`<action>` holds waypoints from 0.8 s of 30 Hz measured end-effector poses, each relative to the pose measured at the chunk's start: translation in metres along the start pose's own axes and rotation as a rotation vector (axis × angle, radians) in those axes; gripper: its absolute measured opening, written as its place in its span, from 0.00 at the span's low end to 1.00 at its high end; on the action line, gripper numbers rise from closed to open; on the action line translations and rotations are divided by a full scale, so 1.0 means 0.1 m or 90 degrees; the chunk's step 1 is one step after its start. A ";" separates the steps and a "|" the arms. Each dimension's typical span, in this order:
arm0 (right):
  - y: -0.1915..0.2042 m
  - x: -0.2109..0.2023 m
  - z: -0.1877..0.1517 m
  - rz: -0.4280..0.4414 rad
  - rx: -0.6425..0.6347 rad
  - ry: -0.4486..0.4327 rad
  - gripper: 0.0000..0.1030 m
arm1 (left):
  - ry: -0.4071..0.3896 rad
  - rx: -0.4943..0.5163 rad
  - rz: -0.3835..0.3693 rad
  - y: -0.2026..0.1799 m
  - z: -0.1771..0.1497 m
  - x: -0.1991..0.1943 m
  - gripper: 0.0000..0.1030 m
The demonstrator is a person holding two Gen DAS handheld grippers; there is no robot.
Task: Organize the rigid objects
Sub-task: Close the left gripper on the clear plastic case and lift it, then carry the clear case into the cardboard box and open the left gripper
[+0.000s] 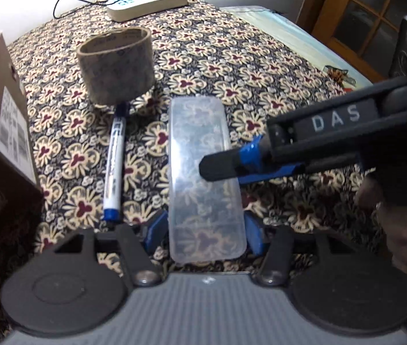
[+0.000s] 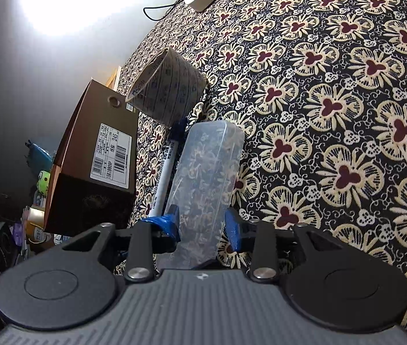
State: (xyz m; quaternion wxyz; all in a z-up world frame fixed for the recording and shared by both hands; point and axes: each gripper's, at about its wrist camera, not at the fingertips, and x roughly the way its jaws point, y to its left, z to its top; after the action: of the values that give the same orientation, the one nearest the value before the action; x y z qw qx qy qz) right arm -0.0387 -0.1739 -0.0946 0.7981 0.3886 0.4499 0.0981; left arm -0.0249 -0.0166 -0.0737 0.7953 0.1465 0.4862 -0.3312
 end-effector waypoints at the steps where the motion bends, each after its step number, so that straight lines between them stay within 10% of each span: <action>1: 0.02 0.02 -0.01 -0.002 0.000 -0.002 0.19 | 0.001 0.006 -0.001 -0.01 -0.01 0.01 0.65; 13: 0.26 0.12 -0.10 -0.017 -0.014 -0.031 0.17 | -0.030 0.025 0.018 0.08 -0.02 -0.14 0.51; 24: 1.19 -0.25 0.00 0.071 -0.138 -0.162 0.17 | -0.226 0.060 0.079 0.37 0.19 -1.16 0.51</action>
State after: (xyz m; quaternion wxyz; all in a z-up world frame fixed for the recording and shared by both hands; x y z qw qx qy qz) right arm -0.0300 -0.1061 0.0064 0.8792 0.3336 0.3099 0.1405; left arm -0.0225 0.0448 0.0329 0.8796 0.1528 0.3124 -0.3247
